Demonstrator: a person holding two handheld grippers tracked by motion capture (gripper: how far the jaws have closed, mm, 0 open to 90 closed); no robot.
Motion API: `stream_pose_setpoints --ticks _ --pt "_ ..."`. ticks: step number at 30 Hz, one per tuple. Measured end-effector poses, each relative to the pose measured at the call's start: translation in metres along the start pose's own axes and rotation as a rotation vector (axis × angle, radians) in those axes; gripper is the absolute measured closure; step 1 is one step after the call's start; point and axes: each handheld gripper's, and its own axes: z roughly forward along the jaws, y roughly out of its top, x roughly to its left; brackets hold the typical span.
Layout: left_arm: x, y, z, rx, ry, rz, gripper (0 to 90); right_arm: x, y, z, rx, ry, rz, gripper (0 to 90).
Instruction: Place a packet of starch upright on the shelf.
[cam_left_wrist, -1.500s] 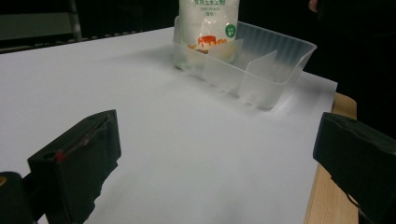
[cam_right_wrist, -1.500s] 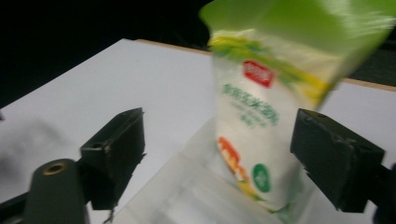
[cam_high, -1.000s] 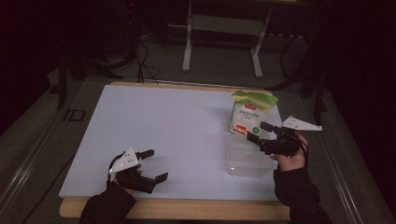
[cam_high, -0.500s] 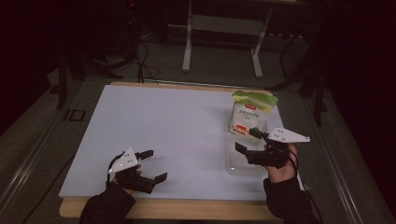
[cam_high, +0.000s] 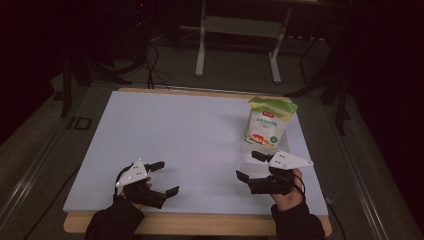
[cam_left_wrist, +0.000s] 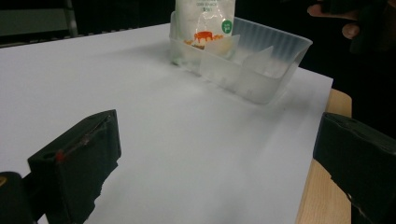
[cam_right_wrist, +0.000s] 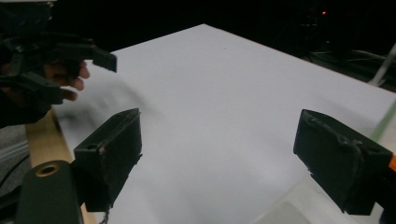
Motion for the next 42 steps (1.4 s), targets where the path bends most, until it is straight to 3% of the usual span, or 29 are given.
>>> stream_pose_setpoints --ticks 10,19,26,31,35,42 --pt "0.000 -0.001 0.000 -0.002 -0.006 -0.005 1.4 0.023 -0.010 0.011 0.000 0.027 -0.062 14.6" --pt "0.002 -0.002 0.000 0.001 -0.004 -0.003 1.4 0.032 -0.023 0.011 0.007 0.005 -0.089 14.6" --pt "0.004 -0.003 0.000 0.001 -0.001 -0.006 1.4 0.036 -0.032 0.010 0.008 0.012 -0.085 14.6" --pt "0.004 -0.005 -0.001 0.001 0.006 -0.011 1.4 0.037 -0.034 0.012 0.010 -0.002 -0.114 14.5" --pt "0.001 -0.006 -0.010 -0.031 0.040 -0.023 1.4 0.038 -0.035 0.013 0.003 -0.033 -0.147 13.8" --pt "0.003 -0.009 -0.013 -0.040 0.070 -0.035 1.4 0.036 -0.036 0.013 0.008 -0.035 -0.149 13.8"
